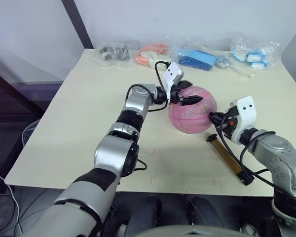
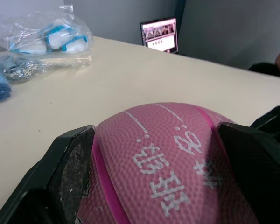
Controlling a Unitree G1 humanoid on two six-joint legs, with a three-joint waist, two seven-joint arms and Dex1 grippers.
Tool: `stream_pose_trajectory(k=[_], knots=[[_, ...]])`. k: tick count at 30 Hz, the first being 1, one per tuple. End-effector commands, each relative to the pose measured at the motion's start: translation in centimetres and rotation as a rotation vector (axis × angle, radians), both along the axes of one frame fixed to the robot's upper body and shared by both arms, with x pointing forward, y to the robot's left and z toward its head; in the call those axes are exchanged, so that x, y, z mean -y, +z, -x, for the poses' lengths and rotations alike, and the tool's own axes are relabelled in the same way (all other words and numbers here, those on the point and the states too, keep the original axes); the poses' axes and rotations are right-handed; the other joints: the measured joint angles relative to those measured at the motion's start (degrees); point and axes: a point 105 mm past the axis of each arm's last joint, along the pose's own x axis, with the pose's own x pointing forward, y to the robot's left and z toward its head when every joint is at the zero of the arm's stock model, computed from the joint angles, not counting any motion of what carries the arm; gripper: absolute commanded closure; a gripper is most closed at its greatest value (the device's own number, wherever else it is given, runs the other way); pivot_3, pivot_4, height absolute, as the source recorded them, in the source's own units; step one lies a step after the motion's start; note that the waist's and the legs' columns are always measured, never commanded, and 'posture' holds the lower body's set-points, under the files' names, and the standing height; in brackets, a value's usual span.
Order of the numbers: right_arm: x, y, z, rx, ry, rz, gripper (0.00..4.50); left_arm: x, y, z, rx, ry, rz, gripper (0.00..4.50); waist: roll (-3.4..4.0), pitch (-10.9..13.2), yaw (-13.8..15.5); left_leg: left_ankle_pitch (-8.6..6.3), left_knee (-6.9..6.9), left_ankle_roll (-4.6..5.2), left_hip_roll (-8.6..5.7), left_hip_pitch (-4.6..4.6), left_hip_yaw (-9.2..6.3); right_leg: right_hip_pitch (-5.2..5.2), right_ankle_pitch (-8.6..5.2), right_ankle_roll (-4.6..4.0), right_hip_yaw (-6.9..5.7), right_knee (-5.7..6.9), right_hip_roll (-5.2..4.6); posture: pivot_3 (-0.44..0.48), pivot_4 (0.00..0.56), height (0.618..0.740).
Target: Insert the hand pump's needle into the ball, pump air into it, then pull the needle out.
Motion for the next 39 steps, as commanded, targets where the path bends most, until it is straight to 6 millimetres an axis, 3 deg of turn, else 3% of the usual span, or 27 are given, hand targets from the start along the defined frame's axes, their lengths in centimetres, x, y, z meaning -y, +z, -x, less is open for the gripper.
stream_pose_trajectory(k=[1,12,23,39], knots=[[-2.0,3.7,1.7,0.182,0.174,-0.044,4.15,1.5,-7.5,2.3,-0.155,-0.053,-0.183,0.0,0.0,0.0,0.3,0.0,0.0,0.0,0.0,0.0,-0.01,0.01,0.0,0.0,-0.01,0.0,0.0,0.0,0.15,0.74],[0.7,3.0,3.2,0.214,0.189,-0.03,4.15,0.3,-12.1,3.1,-0.224,0.021,-0.253,0.0,-0.14,-0.2,2.2,-0.02,0.0,0.03,-0.14,0.07,-0.25,0.2,0.0,0.01,-0.23,-0.15,-0.13,0.0,0.15,0.74],[2.2,3.3,3.7,0.218,0.208,-0.04,4.15,-0.4,-13.0,2.4,-0.196,0.105,-0.314,0.0,-0.14,-0.4,3.0,-0.03,0.01,0.06,-0.33,0.08,-0.4,0.31,-0.04,0.07,-0.34,-0.18,-0.24,0.0,0.15,0.74],[4.5,2.9,4.7,0.155,0.177,0.011,4.15,-1.1,-15.6,3.2,-0.193,0.122,-0.427,0.0,-0.23,-0.9,3.5,-0.07,0.03,0.13,-1.05,0.25,-1.52,1.02,-0.3,0.46,-0.32,-0.35,-0.44,0.0,0.15,0.74]])
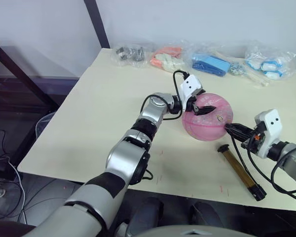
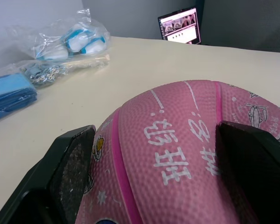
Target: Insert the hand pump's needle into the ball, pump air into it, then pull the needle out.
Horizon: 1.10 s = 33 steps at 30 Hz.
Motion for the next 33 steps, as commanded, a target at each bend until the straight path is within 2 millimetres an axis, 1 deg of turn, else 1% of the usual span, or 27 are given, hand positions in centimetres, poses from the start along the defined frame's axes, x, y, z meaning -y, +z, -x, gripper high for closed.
stream_pose_trajectory(k=[1,19,24,26,27,29,30,32,33], knots=[[-0.4,4.2,1.3,0.165,0.081,0.013,4.15,-5.2,-12.8,2.0,-0.283,0.137,-0.362,0.0,-0.01,0.0,0.2,0.0,0.0,0.0,-0.03,0.03,-0.08,0.06,-0.01,0.01,-0.01,-0.01,0.0,0.0,0.15,0.74],[1.2,4.6,2.4,0.161,0.077,0.031,4.15,-5.3,-13.3,2.1,-0.307,0.168,-0.358,0.0,-0.08,-0.1,1.1,-0.04,0.0,0.07,-0.12,0.02,-0.14,0.14,-0.07,0.09,-0.03,-0.09,-0.1,0.0,0.15,0.74],[2.0,4.7,2.6,0.162,0.064,0.037,4.15,-5.4,-13.4,2.2,-0.31,0.171,-0.361,0.0,-0.08,-0.2,1.1,-0.05,0.0,0.09,-0.14,0.02,-0.15,0.16,-0.09,0.12,-0.04,-0.12,-0.12,0.0,0.15,0.74],[2.1,4.7,2.7,0.163,0.067,0.035,4.15,-5.4,-13.4,2.1,-0.31,0.175,-0.361,0.0,-0.37,-0.5,0.6,-0.06,-0.01,0.1,-0.15,0.06,-0.11,0.18,-0.11,0.16,0.01,-0.14,-0.14,0.0,0.15,0.74],[2.2,4.8,2.7,0.164,0.068,0.035,4.15,-5.5,-13.5,2.1,-0.307,0.178,-0.362,0.0,-0.68,-0.8,-0.3,-0.07,-0.07,0.12,-0.14,0.15,-0.08,0.19,-0.12,0.16,0.07,-0.16,-0.13,0.0,0.15,0.74],[2.6,4.9,2.8,0.168,0.064,0.041,4.15,-5.5,-13.5,2.0,-0.305,0.183,-0.362,0.0,-1.23,-1.1,-1.0,-0.28,-0.44,0.45,-0.13,0.99,-0.09,0.92,-0.28,0.09,0.08,-0.5,-0.13,0.0,0.15,0.74],[2.7,5.0,2.8,0.17,0.063,0.042,4.15,-5.6,-13.5,2.0,-0.305,0.185,-0.363,0.0,-1.37,-1.3,-1.6,-0.31,-0.71,0.49,-0.11,1.45,-0.1,1.24,-0.3,0.05,0.15,-0.73,-0.1,0.0,0.15,0.74],[2.7,5.1,2.8,0.175,0.066,0.044,4.15,-5.5,-13.5,2.0,-0.304,0.186,-0.361,0.0,-1.33,-1.4,-2.3,-0.41,-0.96,0.52,-0.05,2.26,-0.17,1.98,-0.47,0.29,0.2,-1.01,-0.04,0.0,0.15,0.74],[2.7,5.1,2.8,0.175,0.068,0.042,4.15,-5.5,-13.5,2.0,-0.305,0.185,-0.359,0.0,-1.3,-1.5,-2.3,-0.57,-1.05,0.31,-0.05,2.55,-0.13,2.21,-0.57,0.32,0.33,-1.04,-0.04,0.0,0.15,0.74]])
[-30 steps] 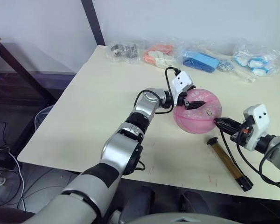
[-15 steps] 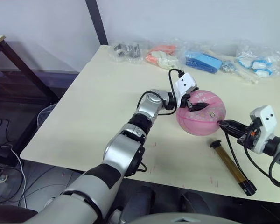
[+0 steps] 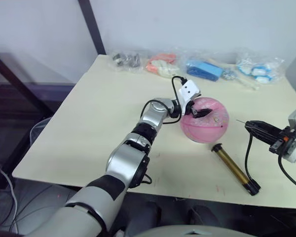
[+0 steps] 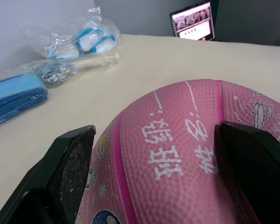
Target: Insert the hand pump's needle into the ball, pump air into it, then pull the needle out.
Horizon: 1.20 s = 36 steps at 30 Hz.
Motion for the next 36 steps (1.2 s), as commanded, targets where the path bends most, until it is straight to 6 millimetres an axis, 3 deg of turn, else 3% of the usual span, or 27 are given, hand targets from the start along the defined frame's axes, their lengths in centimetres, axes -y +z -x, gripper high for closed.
stream_pose_trajectory(k=[1,10,17,22,27,31,36], knots=[[-0.2,1.2,0.1,0.052,0.021,0.015,4.15,-3.6,-11.2,3.1,-0.306,0.056,-0.298,0.0,0.11,-0.1,0.0,-0.01,-0.02,-0.01,0.0,0.04,0.01,0.03,-0.05,0.01,0.04,0.0,-0.01,0.0,0.15,0.74],[0.0,0.4,-0.7,0.055,-0.043,0.019,4.15,-3.2,-10.7,3.1,-0.299,0.045,-0.264,0.0,0.1,-0.2,0.3,0.1,-0.07,0.26,-0.05,0.03,0.0,-0.04,0.07,-0.21,0.15,0.0,-0.04,0.0,0.15,0.74],[2.5,-0.5,-2.9,0.075,-0.281,0.013,4.15,-2.5,-9.1,2.8,-0.266,-0.004,-0.211,0.0,0.14,-0.2,0.4,0.08,-0.14,0.22,-0.06,0.0,0.0,-0.11,-0.02,-0.06,0.17,-0.01,-0.09,0.0,0.15,0.74],[5.0,-1.2,-5.2,0.073,-0.461,0.031,4.15,-1.6,-6.4,2.4,-0.21,-0.078,-0.144,0.0,0.39,0.0,0.3,0.11,-0.3,0.27,-0.07,-0.06,0.0,-0.28,0.07,-0.24,0.18,-0.02,-0.07,0.0,0.15,0.74],[6.8,-2.2,-7.4,0.061,-0.595,0.055,4.15,-0.6,-3.7,2.1,-0.158,-0.139,-0.081,0.0,0.73,0.2,0.4,0.22,-0.3,0.19,-0.1,-0.82,-0.02,-1.19,0.2,-0.41,0.27,0.12,0.04,0.0,0.15,0.74],[7.4,-2.3,-9.2,0.08,-0.638,0.062,4.15,0.1,-1.6,1.9,-0.128,-0.174,-0.038,0.0,0.95,0.6,0.3,0.27,-0.43,0.1,-0.12,-0.96,0.01,-1.4,0.19,-0.43,0.32,0.11,0.04,0.0,0.15,0.74],[6.8,-3.7,-9.7,0.021,-0.619,0.024,4.15,0.5,0.3,1.8,-0.092,-0.213,-0.001,0.0,0.96,0.8,0.3,0.4,-0.41,-0.1,-0.25,-1.53,0.01,-1.95,0.2,-0.42,0.35,0.13,-0.01,0.0,0.15,0.74]])
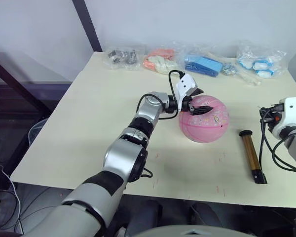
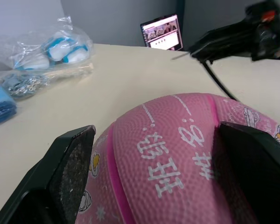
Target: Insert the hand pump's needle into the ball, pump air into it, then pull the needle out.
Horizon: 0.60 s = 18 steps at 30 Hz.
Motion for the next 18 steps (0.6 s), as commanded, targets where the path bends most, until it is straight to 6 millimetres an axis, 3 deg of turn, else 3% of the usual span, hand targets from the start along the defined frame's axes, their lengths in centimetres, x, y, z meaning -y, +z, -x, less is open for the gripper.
stream_pose_trajectory(k=[1,3,6,8,9,12,18], knots=[[-0.2,0.9,-0.2,0.043,0.005,-0.014,3.65,0.0,-2.4,0.8,-0.079,-0.035,-0.066,0.0,-0.01,0.0,0.0,0.02,0.05,-0.03,-0.01,-0.18,0.0,-0.19,0.0,0.0,0.0,0.06,0.0,0.0,0.15,0.74],[-0.5,0.8,-0.3,0.049,0.012,-0.036,2.77,0.1,-1.2,0.8,-0.056,-0.059,-0.039,0.0,0.0,0.1,0.0,0.05,0.16,-0.07,-0.02,-0.37,-0.01,-0.38,0.01,0.0,0.0,0.23,-0.01,0.0,0.15,0.74],[-0.3,1.1,-0.2,0.065,0.006,-0.03,1.06,0.2,0.1,0.9,-0.022,-0.095,-0.013,0.0,0.19,0.5,0.0,0.05,0.18,-0.07,-0.05,-0.39,0.0,-0.39,0.01,0.0,0.02,0.24,-0.02,0.0,0.15,0.74],[-0.1,1.4,-0.1,0.083,0.002,-0.021,0.25,0.1,1.1,0.9,-0.002,-0.114,0.004,0.0,0.2,0.7,-0.1,0.05,0.22,-0.07,-0.07,-0.42,0.0,-0.49,0.01,0.0,0.04,0.33,-0.02,0.0,0.15,0.74],[0.0,1.6,0.0,0.091,0.004,-0.013,0.04,0.0,1.7,1.0,0.01,-0.129,0.02,0.0,0.2,0.8,-0.1,0.05,0.27,-0.07,-0.08,-0.5,0.0,-0.6,0.01,-0.01,0.05,0.46,-0.02,0.0,0.15,0.74],[0.1,2.0,0.5,0.116,0.013,0.002,0.04,-0.6,3.2,1.1,0.038,-0.157,0.052,0.0,0.27,0.9,-0.3,0.13,0.53,-0.19,-0.1,-1.17,0.06,-1.41,0.0,-0.01,0.15,1.01,-0.01,0.0,0.15,0.74],[-1.0,2.5,1.9,0.159,0.094,-0.003,0.04,-1.8,6.0,1.0,0.101,-0.177,0.091,0.0,0.45,1.4,-1.1,0.18,0.56,-0.25,-0.1,-1.29,0.11,-1.55,0.01,-0.01,0.19,1.06,0.0,0.0,0.15,0.74]])
